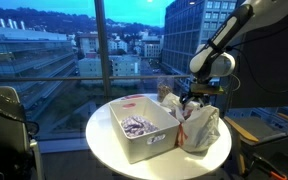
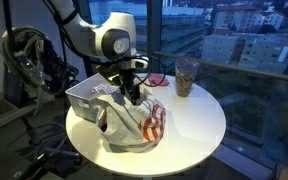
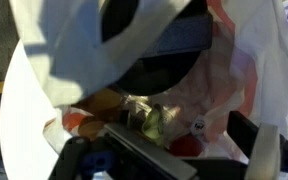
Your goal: Put the purple shirt, the turnip plushie, moose toy and bowl in the basket
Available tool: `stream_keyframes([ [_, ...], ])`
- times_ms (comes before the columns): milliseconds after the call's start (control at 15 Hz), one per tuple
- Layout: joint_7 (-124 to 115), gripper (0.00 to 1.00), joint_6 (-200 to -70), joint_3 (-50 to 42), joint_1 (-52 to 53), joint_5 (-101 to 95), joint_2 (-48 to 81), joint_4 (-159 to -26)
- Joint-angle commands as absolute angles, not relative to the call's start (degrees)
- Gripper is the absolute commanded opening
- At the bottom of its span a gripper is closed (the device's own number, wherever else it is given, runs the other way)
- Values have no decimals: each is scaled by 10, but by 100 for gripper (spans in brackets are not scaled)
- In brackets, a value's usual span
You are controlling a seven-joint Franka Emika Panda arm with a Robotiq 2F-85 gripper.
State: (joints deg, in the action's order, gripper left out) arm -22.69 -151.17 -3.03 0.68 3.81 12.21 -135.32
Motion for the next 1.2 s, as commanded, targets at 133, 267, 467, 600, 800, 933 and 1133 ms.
stream_keyframes([
  [133, -229, 100, -1554, -41, 11, 39, 198, -1329],
  [267, -225, 100, -1578, -43, 9, 49, 229, -1319],
  [467, -213, 100, -1622, -41, 5, 61, 283, -1287],
  [600, -219, 100, -1646, -54, 16, 50, 328, -1249],
  [800, -234, 100, -1656, -96, 46, 31, 375, -1197],
  [933, -253, 100, -1653, -147, 81, 14, 391, -1174],
  [1133, -285, 100, -1656, -219, 126, -6, 411, -1153],
])
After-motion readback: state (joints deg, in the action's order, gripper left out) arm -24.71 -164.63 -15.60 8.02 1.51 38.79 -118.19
